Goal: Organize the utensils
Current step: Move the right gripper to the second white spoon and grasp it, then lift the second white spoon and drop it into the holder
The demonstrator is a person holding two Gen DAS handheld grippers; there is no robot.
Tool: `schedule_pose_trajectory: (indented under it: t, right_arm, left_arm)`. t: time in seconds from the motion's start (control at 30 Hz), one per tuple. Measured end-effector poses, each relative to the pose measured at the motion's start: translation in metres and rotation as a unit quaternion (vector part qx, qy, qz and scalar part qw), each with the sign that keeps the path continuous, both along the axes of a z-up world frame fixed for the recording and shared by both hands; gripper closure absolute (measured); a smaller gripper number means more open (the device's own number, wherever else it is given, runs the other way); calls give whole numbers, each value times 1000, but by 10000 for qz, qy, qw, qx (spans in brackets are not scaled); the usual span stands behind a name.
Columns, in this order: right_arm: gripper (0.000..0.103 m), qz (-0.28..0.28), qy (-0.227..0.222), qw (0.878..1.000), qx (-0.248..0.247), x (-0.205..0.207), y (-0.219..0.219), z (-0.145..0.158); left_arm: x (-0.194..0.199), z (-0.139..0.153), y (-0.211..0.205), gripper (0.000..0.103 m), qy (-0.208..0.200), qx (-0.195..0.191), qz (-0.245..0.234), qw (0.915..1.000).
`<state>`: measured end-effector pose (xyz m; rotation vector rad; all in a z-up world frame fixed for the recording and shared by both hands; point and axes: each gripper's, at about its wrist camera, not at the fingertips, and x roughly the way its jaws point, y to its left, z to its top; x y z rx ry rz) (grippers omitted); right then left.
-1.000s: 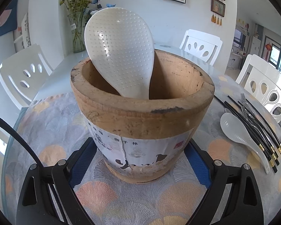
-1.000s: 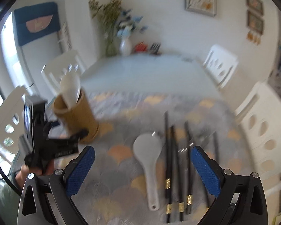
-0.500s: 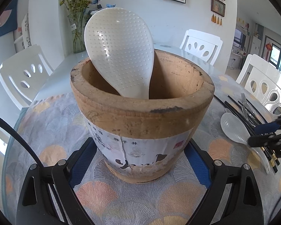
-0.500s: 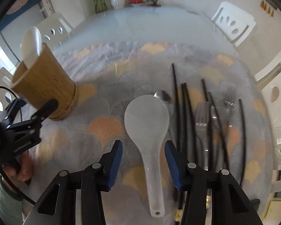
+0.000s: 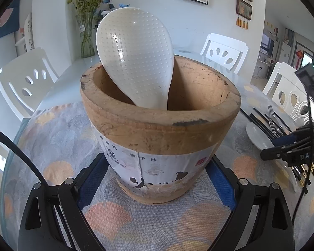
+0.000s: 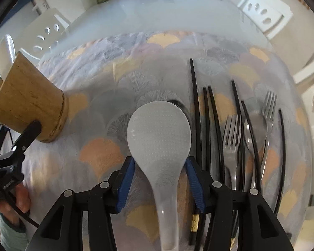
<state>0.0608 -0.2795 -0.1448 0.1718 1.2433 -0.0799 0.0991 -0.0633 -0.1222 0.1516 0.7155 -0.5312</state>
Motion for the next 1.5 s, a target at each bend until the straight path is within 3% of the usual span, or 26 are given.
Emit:
schedule_pose_trajectory:
  t: [0.07, 0.13, 0.2, 0.27, 0.37, 0.43, 0.47, 0.8, 1.23, 1.37, 1.5]
  right_arm:
    - [51, 97, 38, 9999, -129, 8, 4, -1]
    - [40, 221, 67, 9993, -292, 15, 9, -4]
    - [36, 326, 132, 9984, -439, 22, 15, -9]
    - [42, 323, 86, 9985, -432, 26, 16, -9]
    - [65, 306, 44, 9988, -367, 24, 13, -4]
    - [88, 311, -34, 9987, -411, 18, 12, 0]
    - [91, 323, -59, 9988, -349, 17, 12, 1]
    - [97, 485, -868, 9946, -294, -15, 24, 33]
    - [94, 927, 12, 9956, -151, 27, 38, -8]
    - [94, 821, -190, 9963, -194, 32, 40, -1]
    - [94, 903, -829, 9924, 100, 18, 40, 31]
  left_arm:
    - [0, 0, 0, 10, 2, -1, -1, 10000]
    - [0, 0, 0, 10, 8, -10, -3, 10000]
    - [0, -1, 0, 10, 17, -17, -6, 10000]
    - [0, -1, 1, 10, 24, -27, -8, 10000]
    - [0, -1, 1, 10, 37, -42, -12, 10000]
    - [0, -1, 1, 10, 38, -43, -12, 10000]
    - [0, -1, 1, 10, 40, -45, -12, 10000]
    - [1, -1, 1, 10, 39, -43, -12, 10000]
    - [1, -2, 2, 10, 56, -60, -13, 10000]
    - [1, -2, 2, 10, 60, -62, -13, 10000]
    - [2, -2, 2, 10, 65, -69, -13, 10000]
